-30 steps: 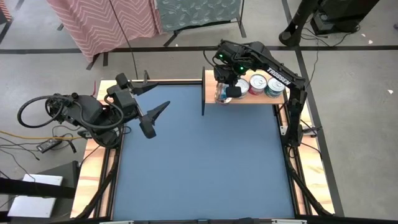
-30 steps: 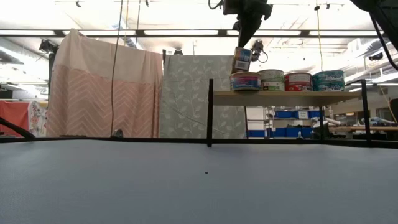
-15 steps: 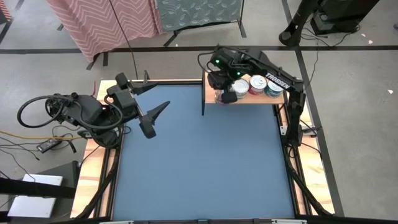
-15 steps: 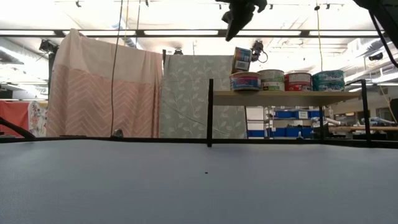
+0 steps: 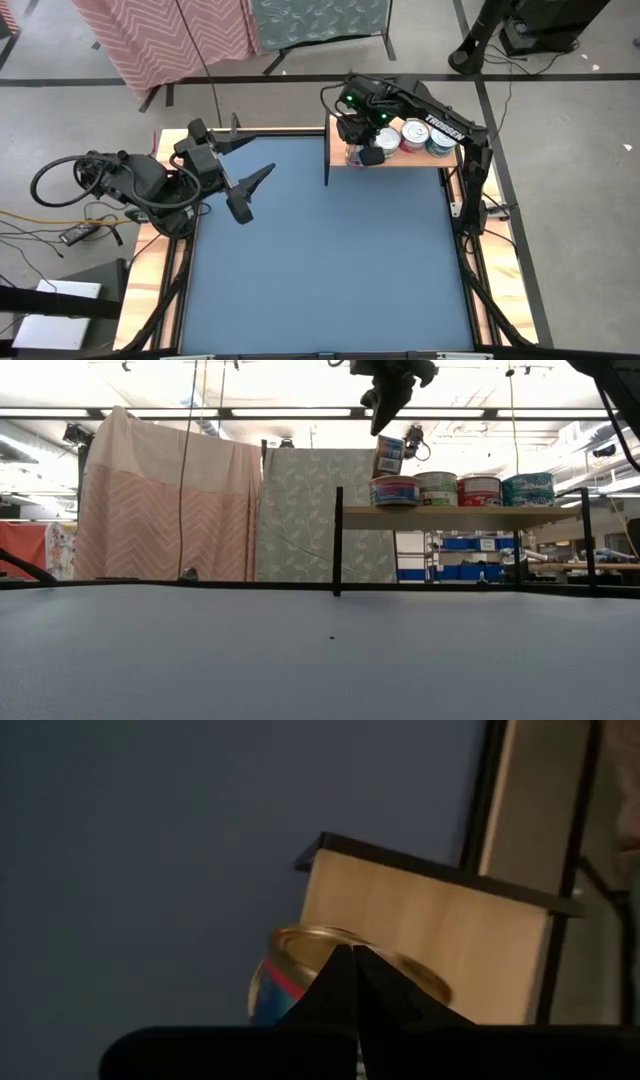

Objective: Stack canned seafood by type on shelf
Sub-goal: Stack the blue-pink tuna can on top of the blue-pink tuna can on the shelf

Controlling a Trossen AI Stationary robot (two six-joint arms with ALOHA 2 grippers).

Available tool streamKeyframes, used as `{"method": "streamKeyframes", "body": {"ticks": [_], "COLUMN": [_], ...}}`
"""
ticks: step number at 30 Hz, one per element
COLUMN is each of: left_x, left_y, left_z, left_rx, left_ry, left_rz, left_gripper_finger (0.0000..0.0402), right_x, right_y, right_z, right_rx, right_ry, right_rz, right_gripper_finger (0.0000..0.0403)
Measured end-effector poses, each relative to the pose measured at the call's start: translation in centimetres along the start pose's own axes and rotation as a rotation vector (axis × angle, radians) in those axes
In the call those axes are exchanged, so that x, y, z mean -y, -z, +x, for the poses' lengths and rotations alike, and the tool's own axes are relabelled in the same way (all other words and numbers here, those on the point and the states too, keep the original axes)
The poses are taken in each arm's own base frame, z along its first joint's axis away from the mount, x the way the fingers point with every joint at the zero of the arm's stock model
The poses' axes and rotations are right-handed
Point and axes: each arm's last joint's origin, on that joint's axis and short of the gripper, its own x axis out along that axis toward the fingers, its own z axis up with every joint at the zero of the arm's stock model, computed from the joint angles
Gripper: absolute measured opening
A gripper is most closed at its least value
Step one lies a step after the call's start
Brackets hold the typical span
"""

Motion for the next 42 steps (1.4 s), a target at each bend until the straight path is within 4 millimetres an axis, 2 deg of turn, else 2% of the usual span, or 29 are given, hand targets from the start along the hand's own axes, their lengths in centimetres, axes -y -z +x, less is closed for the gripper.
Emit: {"method": "streamKeyframes", "body": {"ticks": [6,9,25,28,31,35,38,42], "left_x": [0.2,0.5,0.6,0.7,1.2,2.0,2.5,3.1], "left_y": [0.1,0.2,0.2,0.6,1.6,3.0,3.5,3.8], "left_z": [0.1,0.2,0.3,0.3,0.9,2.4,3.6,4.7], "left_rx": [-0.002,-0.006,-0.007,-0.022,-0.077,-0.152,-0.163,-0.157], "left_ry": [0.0,0.001,0.001,0.054,0.124,0.127,0.131,0.131], "left_rz": [0.003,0.011,0.041,0.061,0.105,0.181,0.231,0.295], "left_gripper_finger": [0.0312,0.0312,0.0312,0.0312,0.0312,0.0312,0.0312,0.0312], "right_x": [-0.3,-0.1,0.6,0.6,0.5,0.1,-0.4,-1.0], "right_y": [0.5,0.6,2.6,3.0,3.3,3.9,4.4,4.7], "right_z": [1.4,1.5,-2.7,-3.4,-4.1,-6.1,-7.6,-8.7], "right_rx": [-0.053,-0.089,-0.074,-0.08,-0.11,-0.065,0.013,0.096], "right_ry": [-0.056,-0.021,0.098,0.137,0.21,0.286,0.258,0.195], "right_rz": [0.007,0.006,0.114,0.136,0.151,0.25,0.351,0.479], "right_gripper_finger": [0.0003,0.0003,0.0003,0.0009,0.0022,0.0052,0.0089,0.0159]}}
